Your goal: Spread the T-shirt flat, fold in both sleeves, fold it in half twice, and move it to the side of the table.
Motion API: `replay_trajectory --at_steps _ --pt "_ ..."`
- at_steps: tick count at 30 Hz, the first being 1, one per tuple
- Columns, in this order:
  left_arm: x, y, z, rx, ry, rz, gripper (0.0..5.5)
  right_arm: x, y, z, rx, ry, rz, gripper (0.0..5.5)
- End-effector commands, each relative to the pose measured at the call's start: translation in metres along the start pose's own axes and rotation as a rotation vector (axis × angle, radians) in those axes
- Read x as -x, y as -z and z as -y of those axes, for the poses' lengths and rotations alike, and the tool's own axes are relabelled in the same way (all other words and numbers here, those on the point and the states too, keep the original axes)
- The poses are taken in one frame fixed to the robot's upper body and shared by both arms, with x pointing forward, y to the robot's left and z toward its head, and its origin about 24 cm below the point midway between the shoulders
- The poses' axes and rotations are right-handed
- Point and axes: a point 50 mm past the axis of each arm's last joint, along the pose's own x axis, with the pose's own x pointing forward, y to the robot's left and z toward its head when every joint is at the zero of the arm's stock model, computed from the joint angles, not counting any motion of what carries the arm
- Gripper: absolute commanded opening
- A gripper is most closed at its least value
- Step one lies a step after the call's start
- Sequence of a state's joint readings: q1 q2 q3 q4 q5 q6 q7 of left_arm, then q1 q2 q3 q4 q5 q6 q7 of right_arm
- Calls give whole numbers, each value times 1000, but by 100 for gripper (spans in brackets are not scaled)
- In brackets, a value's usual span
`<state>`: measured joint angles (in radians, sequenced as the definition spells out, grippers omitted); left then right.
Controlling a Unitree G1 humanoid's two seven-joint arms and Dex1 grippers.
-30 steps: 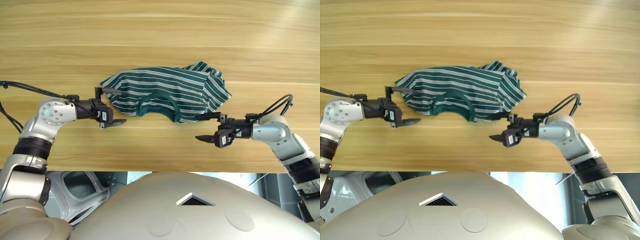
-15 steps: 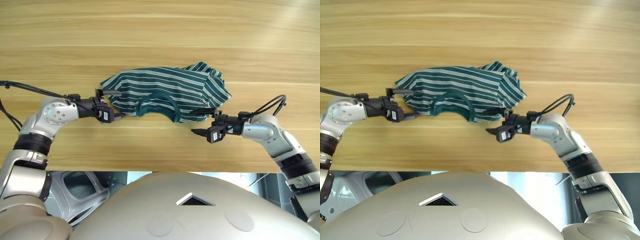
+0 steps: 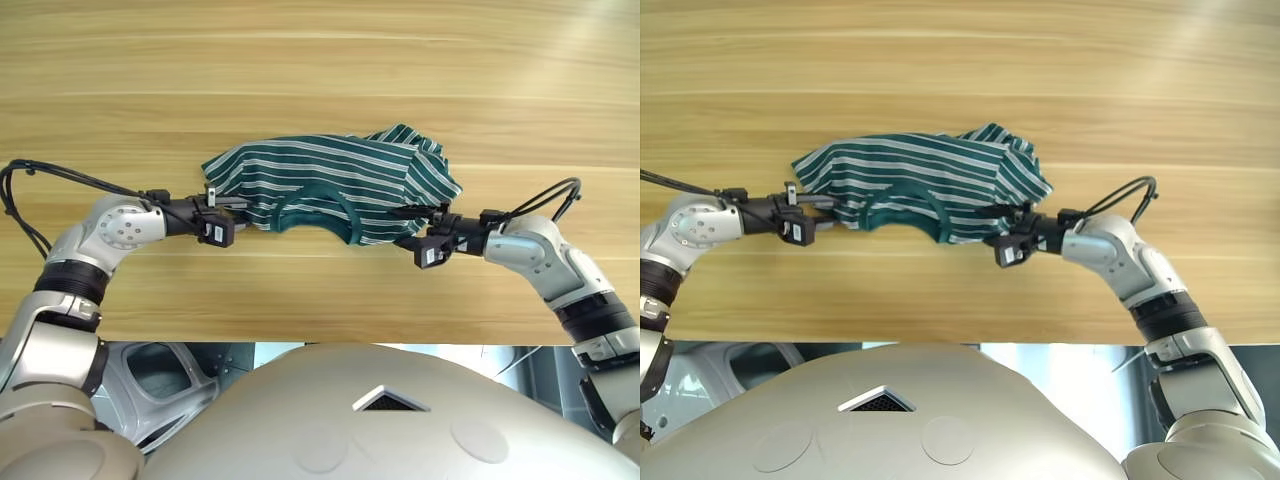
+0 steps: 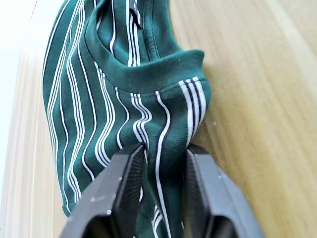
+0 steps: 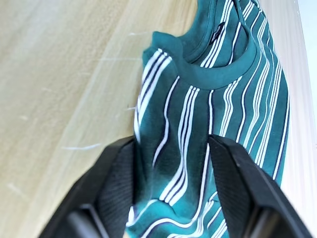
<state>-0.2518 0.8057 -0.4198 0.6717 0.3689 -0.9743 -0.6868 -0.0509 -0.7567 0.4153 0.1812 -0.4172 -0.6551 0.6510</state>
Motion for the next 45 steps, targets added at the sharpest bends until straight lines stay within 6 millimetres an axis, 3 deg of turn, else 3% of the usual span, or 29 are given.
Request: replay_trajectory --at_steps 1,6,10,13,18,25,28,30,32,35,37,39,42,44,45 --pt "-5 7 20 35 112 -62 83 2 8 -16 -23 -87 -63 179" --pt "-6 7 19 32 109 -59 1 3 9 -16 -28 -90 -67 82" --pt "-6 5 18 33 95 -39 0 5 10 -13 -29 -71 -72 3" --pt "-7 0 14 31 61 -3 0 9 12 -7 -29 -35 -85 3" --pt "0 -11 -17 22 -129 85 0 20 16 15 -24 76 -95 3" --pt "46 -52 -101 -131 -502 327 0 77 11 102 56 482 -42 3" --pt "81 -79 -132 -209 -662 447 0 120 -2 131 87 658 36 3" --pt "105 -100 -139 -239 -716 543 0 151 -20 143 99 736 125 3" --pt "124 -120 -131 -243 -718 645 0 172 -39 136 92 705 249 3" --pt "143 -139 -99 -202 -626 794 0 182 -62 85 88 444 435 3" --pt "151 -145 -76 -147 -506 871 0 193 -74 64 72 381 563 3" --pt "148 -134 -65 -87 -422 826 0 190 -68 55 35 319 569 3" --pt "121 -83 -77 14 -298 554 0 152 -26 62 -63 169 355 3" --pt "100 -49 -101 44 -206 346 0 121 10 97 -94 172 169 3" --pt "94 -35 -135 31 -261 238 0 108 29 144 -118 330 33 3"
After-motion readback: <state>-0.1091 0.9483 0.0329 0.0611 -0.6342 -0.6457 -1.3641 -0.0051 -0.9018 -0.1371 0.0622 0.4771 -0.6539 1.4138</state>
